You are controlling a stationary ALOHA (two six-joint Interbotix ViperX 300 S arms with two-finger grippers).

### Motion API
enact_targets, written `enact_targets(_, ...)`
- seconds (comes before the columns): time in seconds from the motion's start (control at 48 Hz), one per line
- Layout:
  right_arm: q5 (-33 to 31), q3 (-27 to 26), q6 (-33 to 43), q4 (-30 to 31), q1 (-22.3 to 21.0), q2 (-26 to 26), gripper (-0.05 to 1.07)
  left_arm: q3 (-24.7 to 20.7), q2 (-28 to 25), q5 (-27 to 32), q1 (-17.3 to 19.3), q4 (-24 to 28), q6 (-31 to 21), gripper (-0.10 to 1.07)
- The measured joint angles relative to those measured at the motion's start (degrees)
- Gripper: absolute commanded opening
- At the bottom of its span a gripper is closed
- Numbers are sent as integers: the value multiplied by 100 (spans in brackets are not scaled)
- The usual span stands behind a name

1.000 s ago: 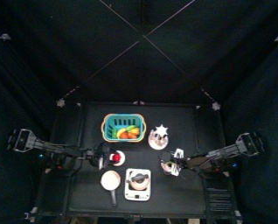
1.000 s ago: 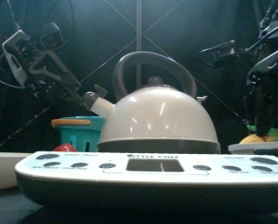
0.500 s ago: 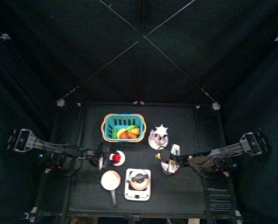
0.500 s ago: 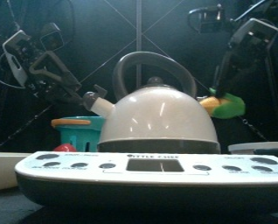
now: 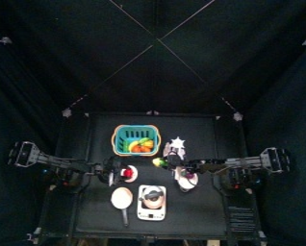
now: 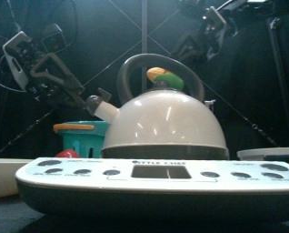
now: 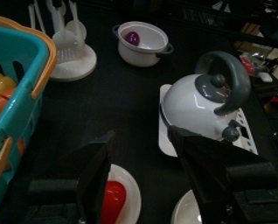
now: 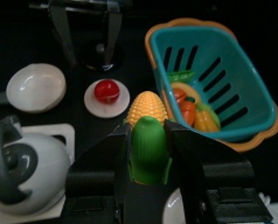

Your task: Place corn into basket

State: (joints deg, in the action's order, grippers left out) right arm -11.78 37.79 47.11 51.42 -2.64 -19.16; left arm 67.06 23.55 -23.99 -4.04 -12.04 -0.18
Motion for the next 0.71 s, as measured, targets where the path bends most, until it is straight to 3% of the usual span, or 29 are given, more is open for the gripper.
enact_targets(0.312, 949, -343, -44, 167, -1002, 606, 49, 0, 0, 0, -9, -9, 0, 89)
enact_targets(0.708, 1222, -1222, -70, 290, -1564, 1881, 52, 0, 0, 0, 0, -9, 0, 89)
